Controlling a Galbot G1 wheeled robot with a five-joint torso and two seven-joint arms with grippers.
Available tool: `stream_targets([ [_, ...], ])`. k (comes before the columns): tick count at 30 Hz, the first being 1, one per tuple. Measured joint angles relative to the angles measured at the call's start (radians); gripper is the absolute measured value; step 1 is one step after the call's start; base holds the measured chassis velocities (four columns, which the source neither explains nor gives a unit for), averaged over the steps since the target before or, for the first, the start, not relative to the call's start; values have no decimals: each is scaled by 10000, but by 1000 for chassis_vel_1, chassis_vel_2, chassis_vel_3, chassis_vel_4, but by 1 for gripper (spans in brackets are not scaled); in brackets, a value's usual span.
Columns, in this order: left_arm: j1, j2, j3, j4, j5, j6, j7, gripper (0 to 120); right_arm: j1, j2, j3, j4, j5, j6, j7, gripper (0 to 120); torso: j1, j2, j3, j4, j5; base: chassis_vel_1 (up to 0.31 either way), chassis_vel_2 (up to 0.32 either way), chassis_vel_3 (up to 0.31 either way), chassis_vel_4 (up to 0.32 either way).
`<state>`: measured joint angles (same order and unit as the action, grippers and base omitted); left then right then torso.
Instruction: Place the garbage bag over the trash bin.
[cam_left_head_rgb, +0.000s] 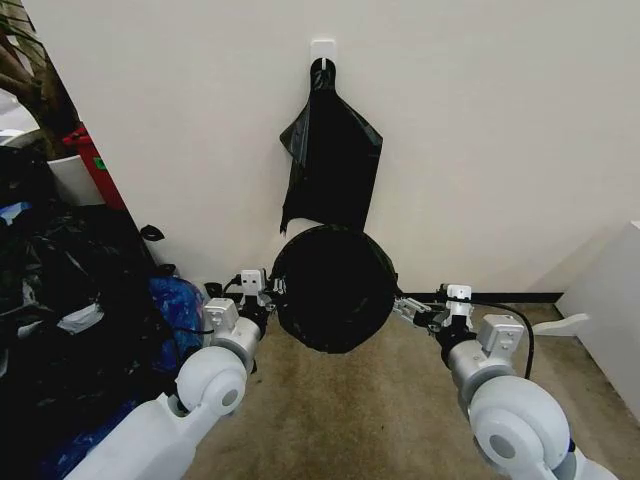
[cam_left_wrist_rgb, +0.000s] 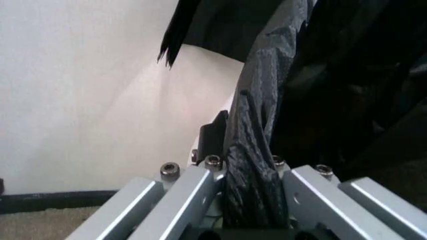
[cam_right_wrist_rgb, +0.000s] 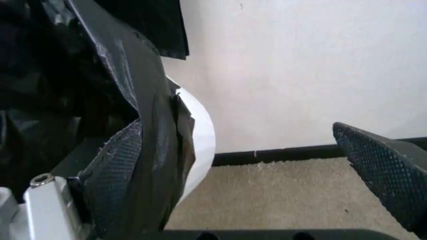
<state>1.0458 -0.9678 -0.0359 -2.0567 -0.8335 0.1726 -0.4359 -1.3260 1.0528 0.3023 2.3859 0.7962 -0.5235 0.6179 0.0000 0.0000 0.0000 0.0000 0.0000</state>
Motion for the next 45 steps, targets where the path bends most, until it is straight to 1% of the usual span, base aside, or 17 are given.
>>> stream_targets([
  [10, -120, -53, -1, 127, -417, 26, 3, 1, -110, 80, -149, 368, 727, 368, -438, 100, 0, 0, 0, 0, 1, 0, 0, 0, 0],
  [17, -132, -158, 84, 367, -870, -4, -25, 1, -275, -57, -136, 1032, 722, 870, -1750, 100, 0, 0, 0, -1, -1, 0, 0, 0, 0],
  [19, -145, -155, 370, 390, -708, -133, 58, 1, 21, -223, -411, 1151, 728, 909, -2756, 100, 0, 0, 0, -1, -1, 0, 0, 0, 0],
  [20, -147, -154, 423, 390, -639, -151, 92, 1, 209, -266, -614, 1149, 773, 878, -2933, 100, 0, 0, 0, -2, -1, 0, 0, 0, 0],
  [23, -153, -165, 499, 360, -330, -231, 168, 1, 1098, -372, -1652, 776, 851, 700, -2783, 100, 0, 0, 0, 1, -1, 0, 0, 0, 0],
  [24, -153, -165, 499, 360, -330, -231, 168, 1, 1098, -372, -1652, 776, 851, 700, -2783, 100, 0, 0, 0, 1, -1, 0, 0, 0, 0],
  [27, -84, -127, 497, 250, 47, -335, 299, 1, 1922, -331, -2559, 45, 704, 350, -1661, 91, 0, 0, 1, 2, 1, 0, 0, 0, 0],
  [31, 136, -33, 451, 85, 583, -541, 467, 1, 2278, -267, -3063, -569, 565, -276, -465, 75, 0, 0, 0, 0, 1, 0, 0, 0, 0],
  [33, 176, -33, 451, 85, 728, -597, 511, 1, 2312, -253, -3145, -620, 614, -313, -293, 73, 0, 0, 0, 0, -1, 0, 0, 0, 0],
  [34, 246, -43, 452, 88, 1038, -696, 598, 1, 2380, -222, -3316, -727, 682, -337, 19, 67, 0, 0, 0, 0, -1, 0, 0, 0, 0],
  [36, 334, -73, 455, 97, 1398, -811, 691, 1, 2503, -147, -3564, -904, 815, -321, 490, 59, 0, 0, 0, 0, 0, 0, 0, 0, 0],
  [37, 410, -87, 464, 95, 1629, -872, 736, 1, 2644, -43, -3789, -1064, 1110, -234, 1090, 54, 0, 0, 0, 0, -1, 0, 0, 0, 0],
  [38, 410, -87, 464, 95, 1629, -872, 736, 1, 2644, -43, -3789, -1064, 1110, -234, 1090, 54, 0, 0, 0, 0, -1, 0, 0, 0, 0],
  [41, 588, -75, 461, 53, 2053, -1020, 856, 1, 3039, 257, -4302, -1361, 1982, 235, 2547, 39, 0, 0, 0, 1, -1, 0, 0, 0, 0],
  [43, 651, -52, 452, 40, 2186, -1093, 908, 1, 3270, 446, -4523, -1511, 2441, 518, 3221, 34, 0, 0, 0, 0, -1, 0, 0, 0, 0],
  [44, 715, -35, 438, 26, 2278, -1158, 929, 1, 3469, 617, -4695, -1683, 2794, 781, 3776, 28, 0, 0, 0, 2, -1, 0, 0, 0, 0],
  [45, 715, -35, 438, 26, 2278, -1158, 929, 1, 3469, 617, -4695, -1683, 2794, 781, 3776, 28, 0, 0, 0, 2, -1, 0, 0, 0, 0],
])
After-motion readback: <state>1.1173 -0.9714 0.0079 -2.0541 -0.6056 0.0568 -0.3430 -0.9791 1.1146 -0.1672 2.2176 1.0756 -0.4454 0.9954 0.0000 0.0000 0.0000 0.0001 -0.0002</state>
